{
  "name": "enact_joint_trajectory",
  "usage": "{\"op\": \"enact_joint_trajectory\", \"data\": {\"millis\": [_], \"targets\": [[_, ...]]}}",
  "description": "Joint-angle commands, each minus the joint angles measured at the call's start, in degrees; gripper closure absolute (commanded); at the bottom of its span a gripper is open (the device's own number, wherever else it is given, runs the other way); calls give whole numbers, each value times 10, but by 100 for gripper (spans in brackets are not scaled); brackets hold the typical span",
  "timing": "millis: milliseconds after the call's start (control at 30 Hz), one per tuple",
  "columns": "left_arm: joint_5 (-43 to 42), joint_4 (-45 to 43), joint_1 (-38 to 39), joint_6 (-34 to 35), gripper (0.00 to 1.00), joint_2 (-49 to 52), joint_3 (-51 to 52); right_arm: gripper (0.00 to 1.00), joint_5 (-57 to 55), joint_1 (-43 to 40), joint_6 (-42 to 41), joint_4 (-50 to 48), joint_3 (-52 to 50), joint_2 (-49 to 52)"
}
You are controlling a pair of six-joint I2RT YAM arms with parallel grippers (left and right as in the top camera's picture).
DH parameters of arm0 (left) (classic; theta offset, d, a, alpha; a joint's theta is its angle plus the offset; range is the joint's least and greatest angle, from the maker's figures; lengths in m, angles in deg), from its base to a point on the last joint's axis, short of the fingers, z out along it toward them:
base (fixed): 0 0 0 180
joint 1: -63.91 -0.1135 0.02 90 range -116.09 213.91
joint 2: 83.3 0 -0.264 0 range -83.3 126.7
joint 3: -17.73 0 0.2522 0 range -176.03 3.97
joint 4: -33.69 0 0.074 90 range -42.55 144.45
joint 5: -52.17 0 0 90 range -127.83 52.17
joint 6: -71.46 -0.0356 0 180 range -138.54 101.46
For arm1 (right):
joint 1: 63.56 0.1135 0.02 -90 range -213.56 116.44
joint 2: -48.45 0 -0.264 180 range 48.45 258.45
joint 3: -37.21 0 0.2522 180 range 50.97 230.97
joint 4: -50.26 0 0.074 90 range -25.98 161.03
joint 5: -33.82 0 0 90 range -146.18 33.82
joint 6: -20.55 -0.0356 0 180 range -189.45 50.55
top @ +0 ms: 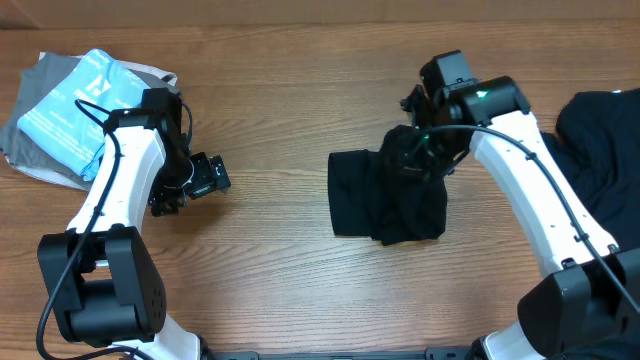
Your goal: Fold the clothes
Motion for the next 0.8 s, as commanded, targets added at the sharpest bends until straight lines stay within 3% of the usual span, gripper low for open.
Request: {"op": "enact_joint_trajectory", "data": {"millis": [0, 533, 600, 700, 767], "targets": [[3, -1, 0, 0, 0, -15, -9, 88, 4, 21, -6, -33, -26, -9], [3, -1, 0, 0, 0, -15, -9, 85, 17, 43, -23, -285, -221, -8], [3, -1, 0, 0, 0, -15, -9, 76, 52, 43, -22, -297, -225, -8], [3, -1, 0, 0, 0, -15, -9, 45, 163, 39, 30, -304, -217, -8], [4, -1, 0, 0, 0, -15, -9, 37, 224, 25, 63, -285, -200, -9]]}}
